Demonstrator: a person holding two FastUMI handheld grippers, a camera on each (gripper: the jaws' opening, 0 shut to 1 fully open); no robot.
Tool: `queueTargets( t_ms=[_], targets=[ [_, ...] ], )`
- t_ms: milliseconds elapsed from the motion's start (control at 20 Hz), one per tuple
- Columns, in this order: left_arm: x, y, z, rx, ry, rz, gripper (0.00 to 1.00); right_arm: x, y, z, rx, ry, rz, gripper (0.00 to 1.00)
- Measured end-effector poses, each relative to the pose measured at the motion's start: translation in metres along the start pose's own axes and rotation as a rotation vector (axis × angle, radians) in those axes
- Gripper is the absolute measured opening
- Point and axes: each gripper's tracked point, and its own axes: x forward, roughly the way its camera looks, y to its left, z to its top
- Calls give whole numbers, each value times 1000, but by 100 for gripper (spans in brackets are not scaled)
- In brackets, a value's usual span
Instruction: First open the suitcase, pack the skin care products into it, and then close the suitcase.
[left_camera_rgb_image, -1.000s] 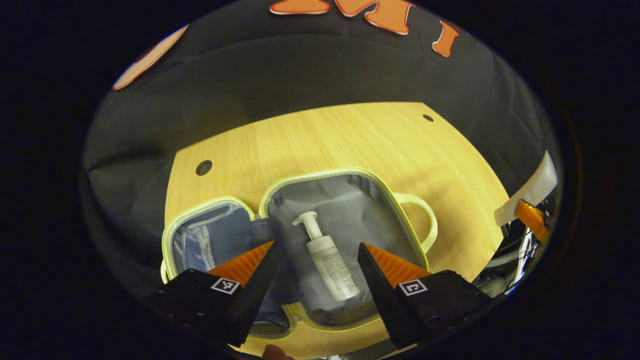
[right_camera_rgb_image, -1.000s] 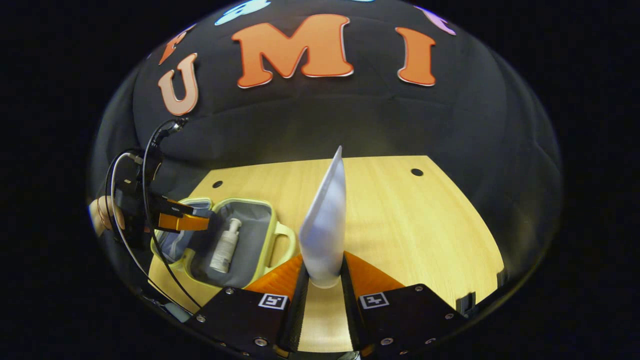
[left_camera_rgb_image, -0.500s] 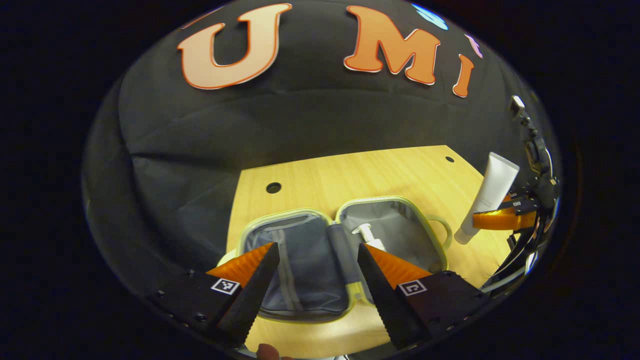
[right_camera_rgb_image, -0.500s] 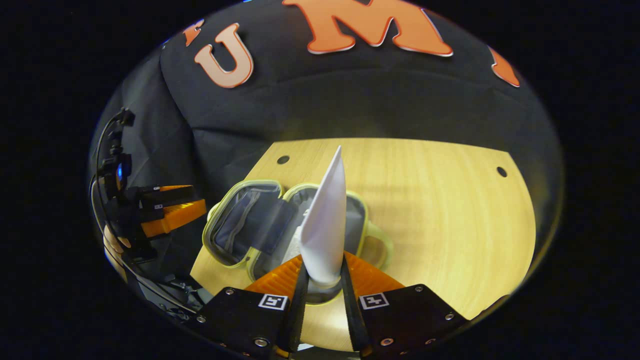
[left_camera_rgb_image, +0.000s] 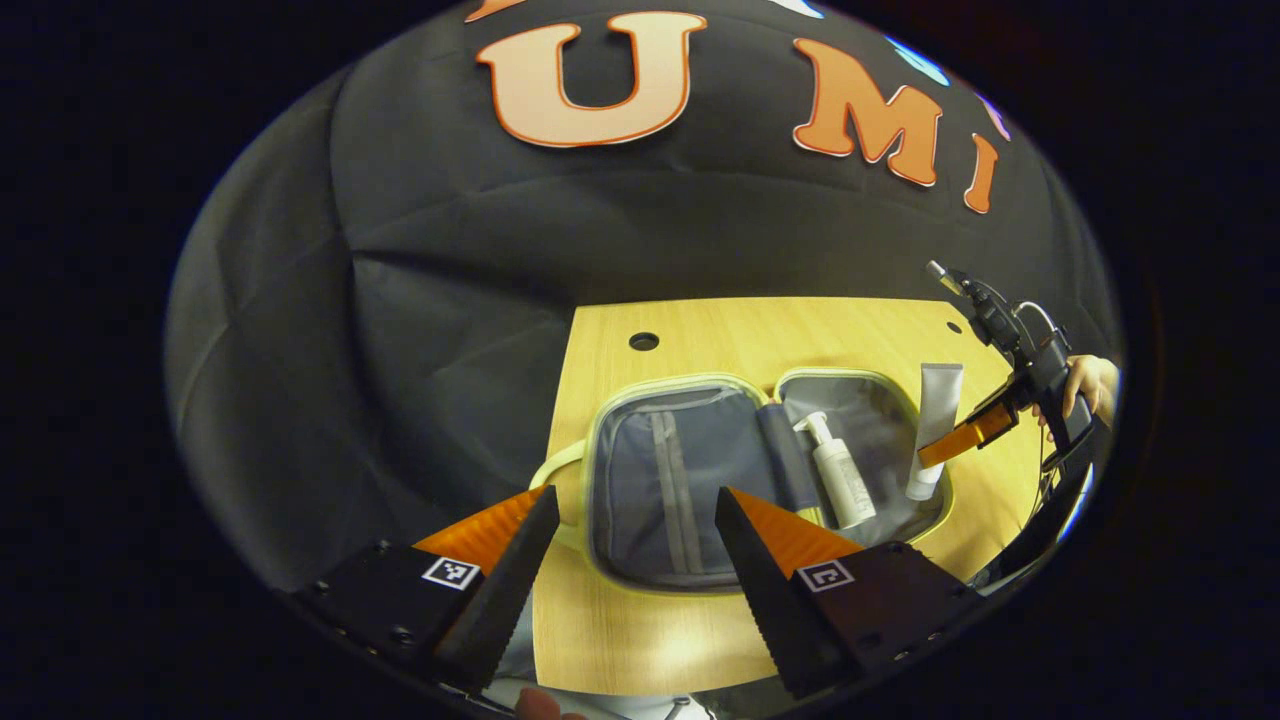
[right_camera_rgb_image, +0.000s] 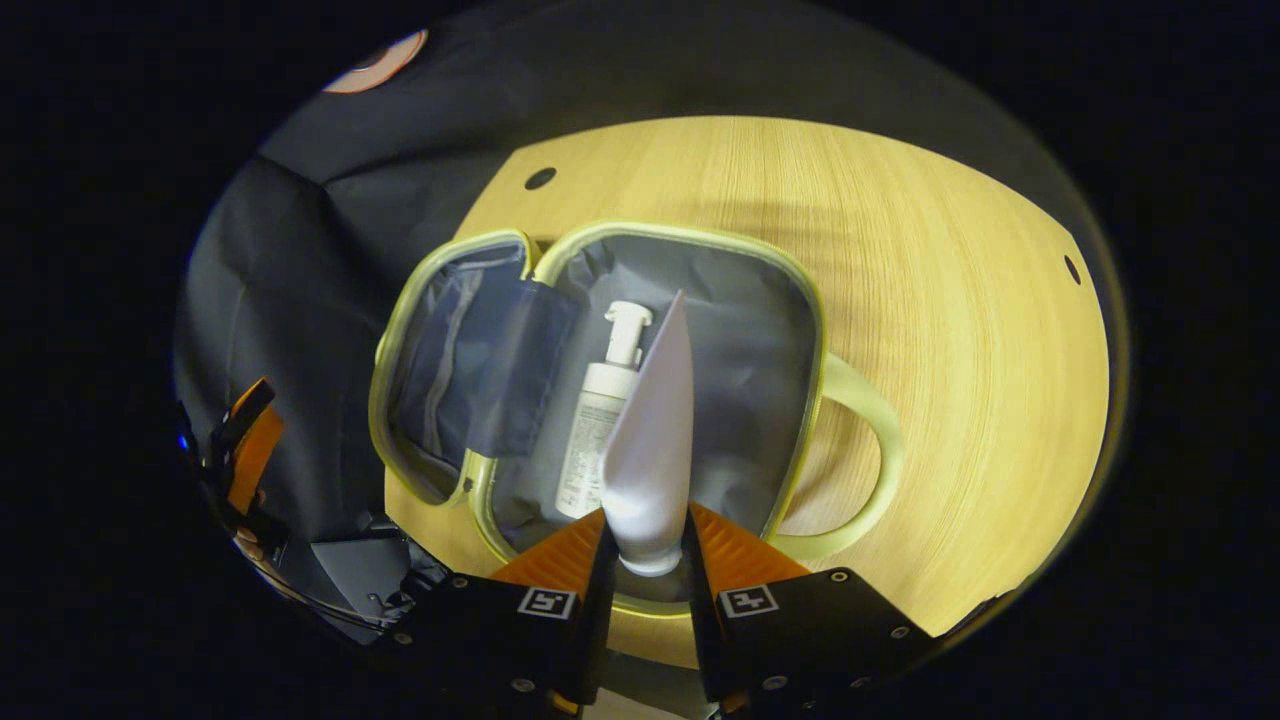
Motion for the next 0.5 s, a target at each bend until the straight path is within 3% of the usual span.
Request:
queueTargets(
  t_ms=[200, 250, 300, 400, 450, 500],
  targets=[
    [2, 7, -21, -34, 44, -3, 99, 25, -12, 1, 21, 44, -53, 38],
    [2, 10, -22, -37, 50, -1, 99, 30, -14, 1, 24, 48, -62, 33],
    [3, 12, -24, -38, 51, 5, 99, 34, -14, 2, 35, 50, -62, 39],
    [1, 16, -23, -38, 50, 14, 99, 39, -11, 3, 57, 52, -47, 39],
    [1, 16, -23, -38, 52, 17, 99, 38, -9, 5, 62, 39, -44, 43],
    [2, 17, -23, -38, 53, 20, 99, 38, -7, 10, 63, 17, -37, 53]
  ],
)
